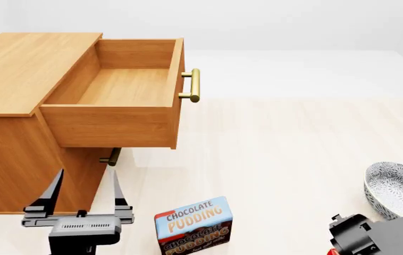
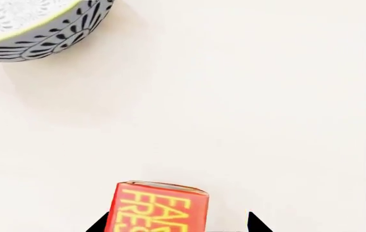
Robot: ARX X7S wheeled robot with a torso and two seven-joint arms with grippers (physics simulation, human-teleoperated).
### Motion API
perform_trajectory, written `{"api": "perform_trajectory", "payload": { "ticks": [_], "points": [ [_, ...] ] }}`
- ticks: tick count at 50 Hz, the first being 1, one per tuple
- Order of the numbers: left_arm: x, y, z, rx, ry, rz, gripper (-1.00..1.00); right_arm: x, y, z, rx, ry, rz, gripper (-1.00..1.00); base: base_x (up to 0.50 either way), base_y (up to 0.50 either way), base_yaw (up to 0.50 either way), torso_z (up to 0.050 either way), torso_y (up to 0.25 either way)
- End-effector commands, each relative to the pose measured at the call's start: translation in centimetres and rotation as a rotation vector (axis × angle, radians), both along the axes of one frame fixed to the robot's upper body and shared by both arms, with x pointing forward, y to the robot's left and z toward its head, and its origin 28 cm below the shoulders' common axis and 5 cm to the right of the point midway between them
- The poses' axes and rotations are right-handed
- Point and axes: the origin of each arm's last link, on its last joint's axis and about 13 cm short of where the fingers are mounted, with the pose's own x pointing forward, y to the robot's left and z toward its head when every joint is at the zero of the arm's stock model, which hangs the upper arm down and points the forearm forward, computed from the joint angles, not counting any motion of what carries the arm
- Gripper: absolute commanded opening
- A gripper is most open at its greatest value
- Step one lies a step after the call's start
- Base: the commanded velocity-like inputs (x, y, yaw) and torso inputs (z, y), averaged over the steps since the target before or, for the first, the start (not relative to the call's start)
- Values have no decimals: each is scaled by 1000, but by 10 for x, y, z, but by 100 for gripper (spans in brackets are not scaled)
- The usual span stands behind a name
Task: Put the butter at the back in the top drawer of the cabinet and close it.
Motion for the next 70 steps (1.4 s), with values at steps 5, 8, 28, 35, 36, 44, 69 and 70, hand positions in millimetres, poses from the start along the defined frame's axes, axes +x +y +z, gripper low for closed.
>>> {"api": "perform_trajectory", "payload": {
  "ticks": [5, 8, 28, 35, 36, 44, 69, 70],
  "points": [
    [0, 0, 0, 0, 0, 1, 100, 2, 1, -8, 27, 5, 24, 100, 0, 0, 0, 0, 0],
    [0, 0, 0, 0, 0, 1, 100, 2, 1, -8, 28, 2, 23, -100, 0, 0, 0, 0, 0],
    [0, 0, -1, 3, 3, 3, 100, -2, 2, 0, 41, -30, 37, -100, 0, 0, 0, 0, 0],
    [1, 0, -1, 6, 6, 4, 100, -9, 5, 27, -32, -112, 106, -100, 0, 0, 0, 0, 0],
    [1, 0, -1, 7, 6, 5, 100, -10, 6, 31, -43, -126, 121, -100, 0, 0, 0, 0, 0],
    [1, -1, -1, 10, 8, 8, 100, -27, 15, 66, -134, -318, 230, -100, 0, 0, 0, 0, 0],
    [-13, -11, 28, 28, -60, 0, 100, -30, 26, 175, -329, -798, 676, -100, 0, 0, 0, 0, 0],
    [-14, -12, 31, 30, -70, 0, 100, -28, 27, 180, -336, -802, 695, -100, 0, 0, 0, 0, 10]
  ]
}}
